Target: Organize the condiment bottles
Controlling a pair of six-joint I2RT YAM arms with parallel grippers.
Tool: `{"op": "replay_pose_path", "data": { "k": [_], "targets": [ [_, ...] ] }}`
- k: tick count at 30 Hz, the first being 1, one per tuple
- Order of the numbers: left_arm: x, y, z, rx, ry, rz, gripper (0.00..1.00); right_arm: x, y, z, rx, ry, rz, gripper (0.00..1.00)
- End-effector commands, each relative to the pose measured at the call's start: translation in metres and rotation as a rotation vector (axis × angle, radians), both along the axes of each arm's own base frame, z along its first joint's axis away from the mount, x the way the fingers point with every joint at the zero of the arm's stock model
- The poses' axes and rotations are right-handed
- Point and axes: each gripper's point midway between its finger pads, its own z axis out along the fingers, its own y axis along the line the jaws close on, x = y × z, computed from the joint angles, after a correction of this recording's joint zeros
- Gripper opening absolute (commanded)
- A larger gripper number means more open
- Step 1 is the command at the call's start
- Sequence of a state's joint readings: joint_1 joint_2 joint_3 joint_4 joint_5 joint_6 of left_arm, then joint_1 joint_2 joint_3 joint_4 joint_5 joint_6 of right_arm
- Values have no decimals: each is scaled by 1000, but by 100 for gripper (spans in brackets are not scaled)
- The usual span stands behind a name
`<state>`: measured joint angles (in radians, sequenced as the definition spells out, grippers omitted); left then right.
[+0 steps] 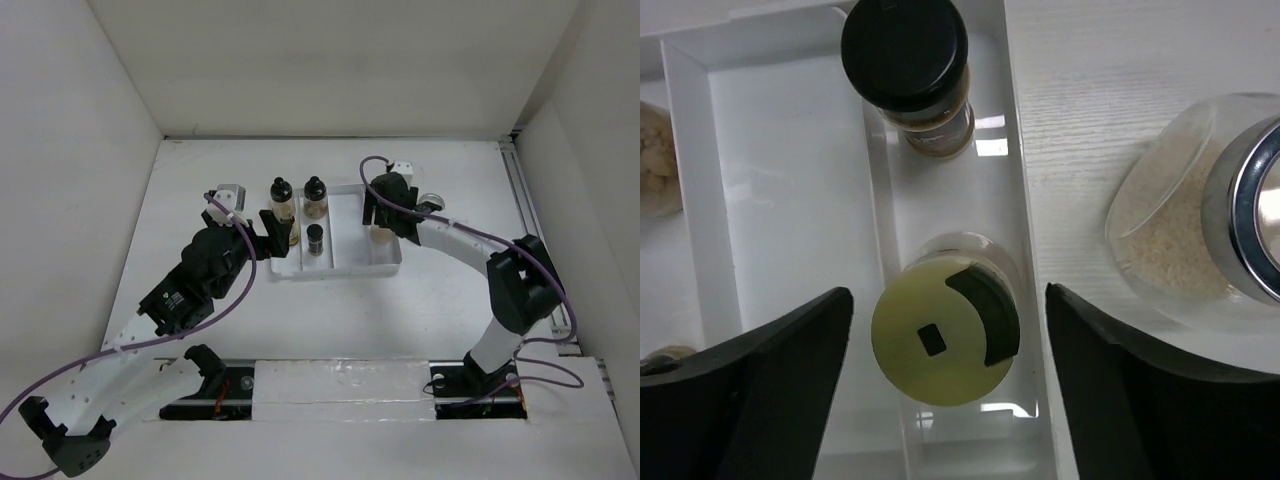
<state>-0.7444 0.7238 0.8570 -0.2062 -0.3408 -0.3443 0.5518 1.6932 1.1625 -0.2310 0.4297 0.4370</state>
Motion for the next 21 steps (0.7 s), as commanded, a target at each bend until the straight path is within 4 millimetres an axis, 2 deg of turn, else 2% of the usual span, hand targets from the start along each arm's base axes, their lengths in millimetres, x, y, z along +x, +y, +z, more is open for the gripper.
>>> {"op": "replay_pose_path", "data": {
  "k": [1, 2, 5, 6, 8, 9, 11, 13, 14, 16, 17, 19, 21],
  "targets": [
    [5, 0, 7, -8, -29, 10, 90, 8, 8, 25, 30, -79, 11, 85],
    [5, 0, 7, -8, -29, 10, 90, 6, 10, 35, 37, -100, 13, 93],
    [5, 1, 7, -7, -30, 19, 90, 4, 8, 58, 47, -128, 18, 100],
    [5, 1, 7, -7, -30, 19, 90, 4, 8, 76, 66, -158, 18, 100],
    [5, 2, 5, -1, -23, 19, 90, -2, 0, 89, 55, -168, 0, 100],
    [5, 2, 5, -1, -23, 19, 90, -5, -4, 106, 71, -206, -11, 100],
    [5, 2, 5, -1, -23, 19, 90, -7, -23, 117, 61, -222, -70, 100],
    [5, 2, 5, -1, -23, 19, 90, -10, -46, 120, 65, -224, -148, 100],
    [5, 2, 5, -1, -23, 19, 90, -8, -69, 112, 47, -205, -208, 100],
    [4, 0, 5, -2, -22, 10, 90, -7, -94, 105, 38, -190, -270, 100],
    [3, 1, 7, -8, -29, 10, 90, -7, -114, 94, 21, -158, -321, 100],
    [3, 1, 7, -8, -29, 10, 90, -3, -126, 87, 17, -139, -349, 100],
    [3, 1, 7, -8, -29, 10, 90, 2, -127, 68, 27, -85, -336, 100]
  ]
}}
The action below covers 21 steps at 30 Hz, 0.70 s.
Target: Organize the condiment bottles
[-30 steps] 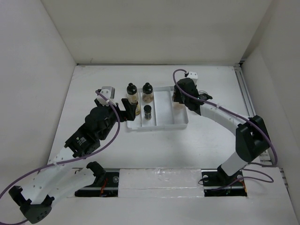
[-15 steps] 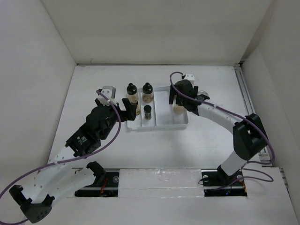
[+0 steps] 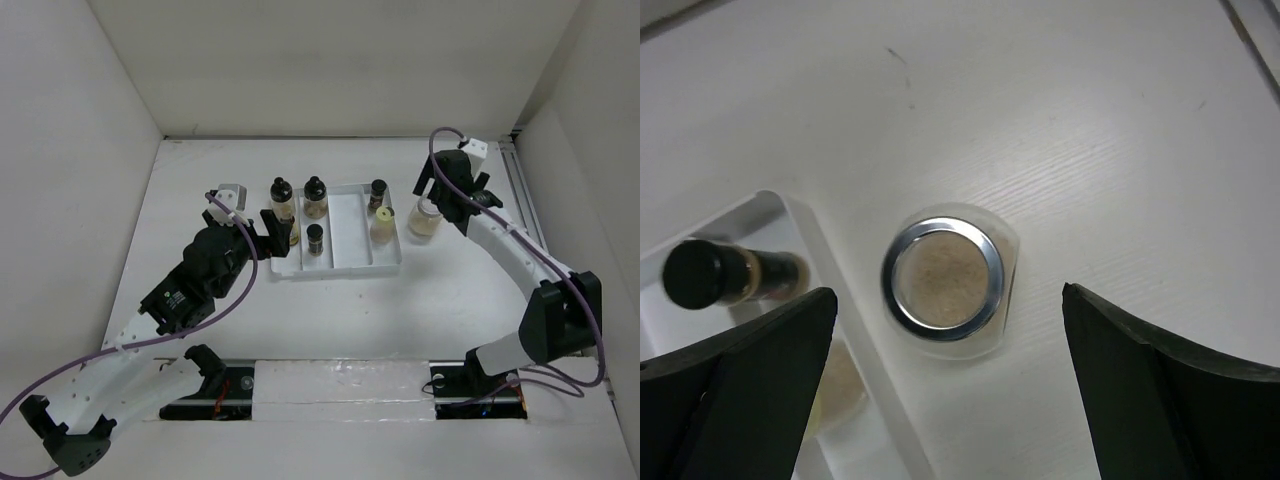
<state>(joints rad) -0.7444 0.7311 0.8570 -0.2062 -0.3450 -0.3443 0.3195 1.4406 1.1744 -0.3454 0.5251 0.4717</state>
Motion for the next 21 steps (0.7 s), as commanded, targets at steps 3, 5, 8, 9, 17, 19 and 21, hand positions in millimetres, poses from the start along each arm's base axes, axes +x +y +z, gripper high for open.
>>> {"op": "replay_pose_path", "data": {
  "k": [3, 5, 8, 9, 17, 19, 21],
  "targets": [
    [2, 2, 9, -14, -34, 6, 90, 9, -5, -34, -18, 101, 4, 100],
    [2, 2, 9, -14, -34, 6, 90, 17, -4, -38, -13, 119, 22, 100],
    [2, 2, 9, -14, -34, 6, 90, 20, -2, -43, 3, 127, 47, 100],
    [2, 2, 9, -14, -34, 6, 90, 22, -1, -45, 3, 127, 47, 100],
    [1, 0, 11, -21, -39, -3, 90, 26, -4, -68, -6, 174, 39, 90],
    [1, 0, 11, -21, -39, -3, 90, 28, -3, -70, -15, 181, 45, 86],
    [3, -1, 9, -15, -32, -3, 90, 31, -5, -70, -22, 181, 37, 85]
  ]
}}
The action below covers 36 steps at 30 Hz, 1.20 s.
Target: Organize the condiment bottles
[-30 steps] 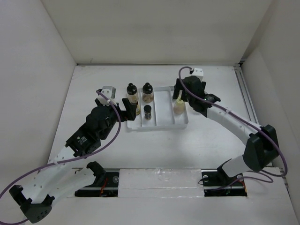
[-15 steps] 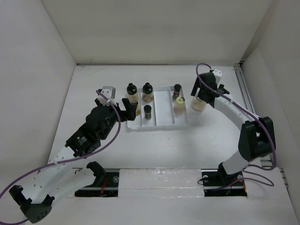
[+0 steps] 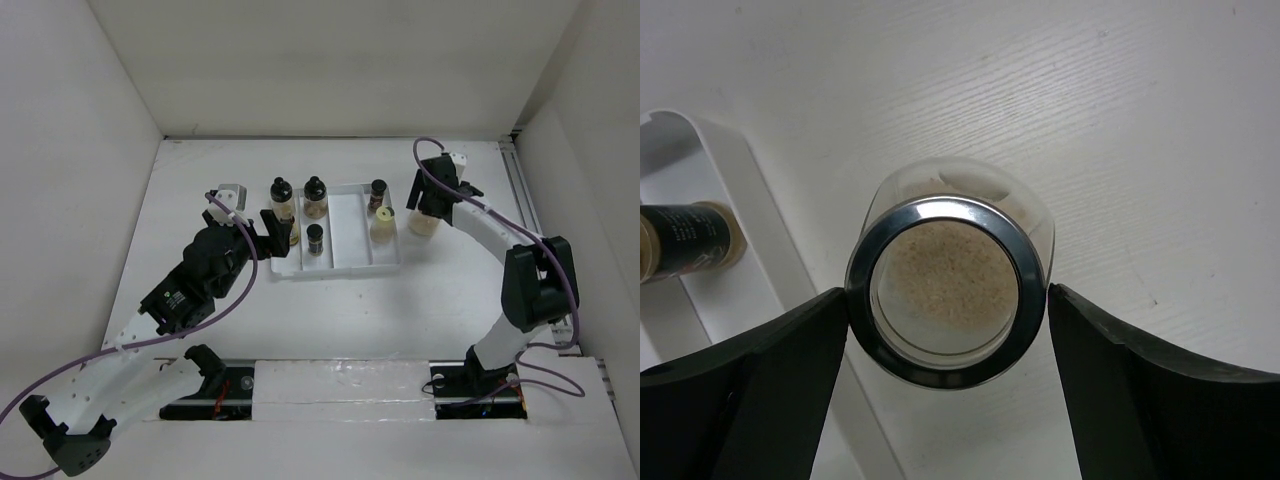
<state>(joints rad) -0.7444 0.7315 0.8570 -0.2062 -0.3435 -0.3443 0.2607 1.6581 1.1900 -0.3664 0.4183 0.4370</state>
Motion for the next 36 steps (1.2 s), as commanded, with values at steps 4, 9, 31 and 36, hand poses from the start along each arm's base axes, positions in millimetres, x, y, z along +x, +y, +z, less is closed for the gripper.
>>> {"op": "replay_pose_path", "data": {
  "k": [4, 9, 31, 36],
  "targets": [
    [3, -1, 9, -15, -33, -2, 90, 23, 0, 20, -3, -73, -11, 82],
    [3, -4, 6, -10, -25, -11, 90, 23, -7, 22, -31, -81, -40, 73],
    [4, -2, 6, -9, -26, -2, 90, -13, 132, 229, 68, -511, 516, 71],
    [4, -2, 6, -9, -26, -2, 90, 7, 172, 216, 73, -488, 604, 71]
  ]
}}
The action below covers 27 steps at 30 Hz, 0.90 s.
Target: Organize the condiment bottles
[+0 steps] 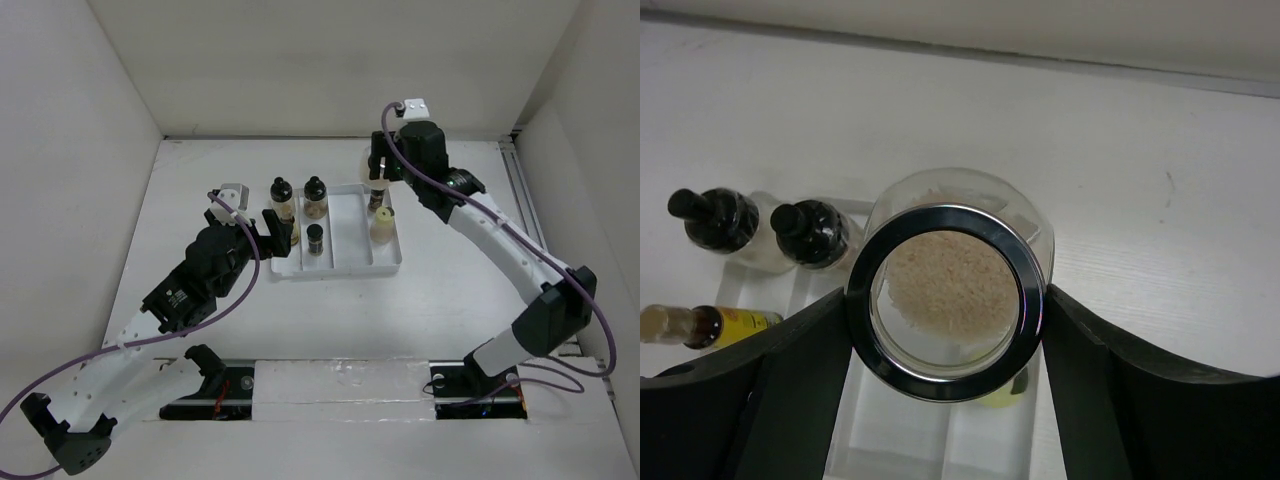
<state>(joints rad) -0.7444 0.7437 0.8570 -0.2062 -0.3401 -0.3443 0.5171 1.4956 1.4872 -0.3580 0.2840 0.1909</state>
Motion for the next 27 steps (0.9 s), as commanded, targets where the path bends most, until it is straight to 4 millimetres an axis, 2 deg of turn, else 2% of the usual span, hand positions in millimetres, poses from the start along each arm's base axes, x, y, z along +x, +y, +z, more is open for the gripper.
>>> {"op": "replay_pose_path", "data": {
  "k": [1, 4, 5, 7, 8, 10, 14, 18, 19, 21, 23, 24, 27],
  "targets": [
    [3, 0, 9, -17, -36, 1, 90, 15, 49, 13, 27, -62, 135, 71],
    [3, 0, 9, -17, -36, 1, 90, 22, 70, 10, 26, -68, 179, 71],
    [3, 0, 9, -17, -36, 1, 90, 29, 75, -4, 13, -44, 179, 71],
    [3, 0, 9, -17, -36, 1, 90, 34, 84, -11, 10, -38, 188, 71],
    [3, 0, 9, -17, -36, 1, 90, 36, 91, -26, -8, -15, 189, 71],
    [3, 0, 9, -17, -36, 1, 90, 41, 97, -32, -9, -20, 187, 71],
    [3, 0, 9, -17, -36, 1, 90, 50, 101, -67, -51, 16, 151, 71],
    [3, 0, 9, -17, -36, 1, 90, 55, 101, -79, -66, 29, 137, 71],
    [3, 0, 9, -17, -36, 1, 90, 55, 101, -90, -77, 47, 137, 71],
    [3, 0, 9, -17, -36, 1, 90, 57, 103, -95, -71, 52, 134, 71],
    [3, 0, 9, -17, -36, 1, 90, 63, 99, -111, -89, 75, 117, 71],
    [3, 0, 9, -17, -36, 1, 90, 64, 100, -107, -84, 67, 117, 71],
    [4, -1, 7, -10, -29, 1, 90, 67, 102, -118, -84, 82, 113, 71]
  ]
}}
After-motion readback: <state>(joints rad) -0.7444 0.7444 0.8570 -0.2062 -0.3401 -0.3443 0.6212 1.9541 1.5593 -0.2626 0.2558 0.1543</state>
